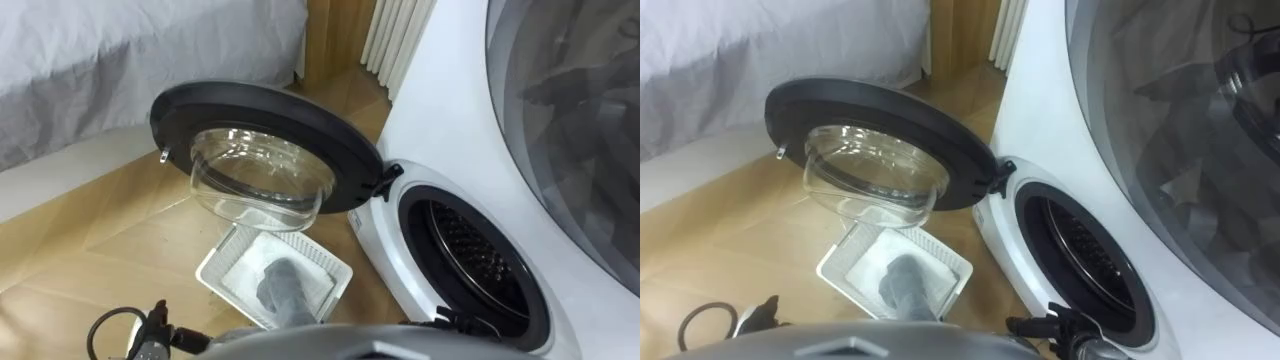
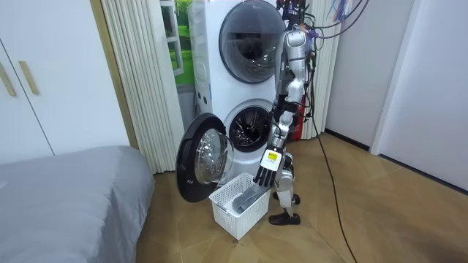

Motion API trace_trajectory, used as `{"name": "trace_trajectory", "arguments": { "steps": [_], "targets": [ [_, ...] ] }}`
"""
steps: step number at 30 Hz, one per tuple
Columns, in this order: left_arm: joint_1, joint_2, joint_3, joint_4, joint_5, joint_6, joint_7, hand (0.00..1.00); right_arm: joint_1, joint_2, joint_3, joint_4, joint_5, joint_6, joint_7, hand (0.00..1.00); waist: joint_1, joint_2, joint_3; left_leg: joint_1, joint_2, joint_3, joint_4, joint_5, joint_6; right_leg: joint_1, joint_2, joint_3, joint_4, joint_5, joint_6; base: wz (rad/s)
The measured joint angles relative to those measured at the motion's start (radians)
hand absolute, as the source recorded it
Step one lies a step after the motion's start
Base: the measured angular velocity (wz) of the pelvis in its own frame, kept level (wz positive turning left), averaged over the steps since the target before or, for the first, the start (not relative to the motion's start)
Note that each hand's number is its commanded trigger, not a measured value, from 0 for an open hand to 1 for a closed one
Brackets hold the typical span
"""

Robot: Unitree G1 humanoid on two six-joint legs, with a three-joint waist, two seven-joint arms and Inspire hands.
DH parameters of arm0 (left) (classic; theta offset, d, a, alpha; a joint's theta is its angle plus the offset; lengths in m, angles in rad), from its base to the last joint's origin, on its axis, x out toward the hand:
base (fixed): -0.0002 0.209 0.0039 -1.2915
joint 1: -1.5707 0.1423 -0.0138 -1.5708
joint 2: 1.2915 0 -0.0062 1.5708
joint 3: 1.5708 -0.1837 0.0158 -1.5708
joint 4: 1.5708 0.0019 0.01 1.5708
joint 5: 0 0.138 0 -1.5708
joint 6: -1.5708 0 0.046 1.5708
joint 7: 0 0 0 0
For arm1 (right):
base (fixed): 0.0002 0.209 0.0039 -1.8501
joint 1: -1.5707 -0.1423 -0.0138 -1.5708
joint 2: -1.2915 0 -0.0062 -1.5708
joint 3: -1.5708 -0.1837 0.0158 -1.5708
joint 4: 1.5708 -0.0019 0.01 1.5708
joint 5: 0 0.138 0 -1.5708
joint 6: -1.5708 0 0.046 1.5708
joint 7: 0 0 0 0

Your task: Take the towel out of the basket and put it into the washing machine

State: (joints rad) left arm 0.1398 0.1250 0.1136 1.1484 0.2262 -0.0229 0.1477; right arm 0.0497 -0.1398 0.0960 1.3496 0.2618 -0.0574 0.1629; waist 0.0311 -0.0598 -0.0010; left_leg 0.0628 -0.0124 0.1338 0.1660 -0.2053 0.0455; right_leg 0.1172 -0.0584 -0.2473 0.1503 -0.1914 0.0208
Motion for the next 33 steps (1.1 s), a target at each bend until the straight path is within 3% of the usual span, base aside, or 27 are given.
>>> {"name": "trace_trajectory", "arguments": {
  "steps": [6, 13, 15, 17, 19, 21, 23, 24, 27, 28, 30, 33],
  "targets": [
    [-0.002, 0.000, -0.004, -0.002, 0.002, -0.007, -0.002, 0.00, 0.004, -0.001, 0.000, -0.006, -0.001, -0.016, 0.001, 0.00, -0.002, 0.003, -0.0018, -0.019, 0.000, 0.000, 0.003, 0.000, 0.000, -0.016, -0.001, 0.000, 0.000, 0.001, 0.000, 0.00],
    [-0.023, 0.002, -0.066, -0.002, 0.006, -0.014, -0.003, 0.00, -0.012, -0.014, 0.001, -0.022, -0.025, -0.017, 0.003, 0.00, -0.004, 0.028, -0.0075, -0.070, 0.000, 0.001, 0.018, 0.001, 0.001, -0.067, -0.003, 0.003, 0.004, 0.003, 0.000, 0.00],
    [-0.042, 0.002, -0.081, 0.013, 0.006, -0.015, -0.004, 0.00, -0.022, -0.017, 0.001, -0.017, -0.039, -0.017, 0.003, 0.00, -0.006, 0.034, -0.0058, -0.090, 0.000, 0.001, 0.024, 0.002, 0.003, -0.084, -0.003, 0.005, 0.003, 0.006, 0.000, 0.00],
    [-0.071, 0.003, -0.108, 0.024, 0.007, -0.016, -0.008, 0.00, -0.059, -0.017, 0.005, -0.011, -0.070, -0.017, 0.003, 0.00, -0.008, 0.047, 0.0042, -0.127, 0.002, 0.006, 0.035, 0.004, 0.005, -0.127, -0.004, 0.014, 0.018, 0.007, -0.001, -0.08],
    [-0.100, 0.002, -0.126, 0.030, 0.010, -0.018, -0.011, 0.00, -0.094, -0.015, 0.024, 0.001, -0.072, -0.014, 0.002, 0.00, -0.003, 0.051, 0.0085, -0.159, 0.002, 0.012, 0.038, 0.011, 0.006, -0.172, -0.008, 0.024, 0.040, 0.007, -0.001, -0.13],
    [-0.141, 0.007, -0.131, 0.055, 0.042, -0.022, -0.011, 0.00, -0.133, -0.007, 0.042, 0.017, -0.079, -0.013, 0.001, 0.00, -0.007, 0.047, 0.0125, -0.193, 0.003, 0.013, 0.042, 0.016, 0.007, -0.213, -0.010, 0.025, 0.058, 0.008, -0.002, -0.04],
    [-0.198, 0.022, -0.174, 0.072, 0.072, -0.022, -0.008, 0.00, -0.172, -0.003, 0.067, 0.025, -0.083, -0.014, -0.002, 0.00, -0.012, 0.037, 0.0248, -0.246, 0.003, 0.012, 0.063, 0.019, 0.009, -0.266, -0.012, 0.026, 0.080, 0.008, -0.003, 0.02],
    [-0.213, 0.023, -0.183, 0.080, 0.075, -0.023, -0.006, 0.00, -0.181, -0.003, 0.075, 0.026, -0.082, -0.014, -0.005, 0.00, -0.014, 0.035, 0.0268, -0.260, 0.003, 0.010, 0.068, 0.020, 0.010, -0.277, -0.013, 0.025, 0.082, 0.009, -0.004, 0.11],
    [-0.281, 0.005, -0.233, 0.090, 0.105, -0.040, 0.003, 0.00, -0.233, 0.009, 0.079, 0.027, -0.081, -0.014, -0.025, 0.00, -0.027, 0.029, 0.0409, -0.335, 0.002, 0.005, 0.101, 0.023, 0.015, -0.346, -0.017, 0.028, 0.106, 0.012, -0.007, 0.06],
    [-0.312, -0.007, -0.255, 0.091, 0.125, -0.048, 0.008, 0.00, -0.266, 0.019, 0.080, 0.028, -0.079, -0.014, -0.036, 0.00, -0.031, 0.028, 0.0512, -0.370, 0.002, 0.006, 0.113, 0.024, 0.018, -0.384, -0.020, 0.028, 0.123, 0.013, -0.008, -0.04],
    [-0.350, -0.030, -0.284, 0.100, 0.144, -0.055, 0.019, 0.00, -0.292, 0.032, 0.080, 0.027, -0.084, -0.014, -0.045, 0.00, -0.043, 0.030, 0.0526, -0.434, 0.002, 0.009, 0.132, 0.030, 0.025, -0.456, -0.026, 0.034, 0.157, 0.013, -0.008, -0.03],
    [-0.422, -0.062, -0.322, 0.121, 0.186, -0.057, 0.023, 0.00, -0.339, 0.044, 0.082, 0.028, -0.084, -0.014, -0.057, 0.00, -0.053, 0.033, 0.0645, -0.512, 0.003, 0.018, 0.177, 0.030, 0.026, -0.549, -0.032, 0.065, 0.216, 0.013, -0.008, -0.18]
  ]
}}
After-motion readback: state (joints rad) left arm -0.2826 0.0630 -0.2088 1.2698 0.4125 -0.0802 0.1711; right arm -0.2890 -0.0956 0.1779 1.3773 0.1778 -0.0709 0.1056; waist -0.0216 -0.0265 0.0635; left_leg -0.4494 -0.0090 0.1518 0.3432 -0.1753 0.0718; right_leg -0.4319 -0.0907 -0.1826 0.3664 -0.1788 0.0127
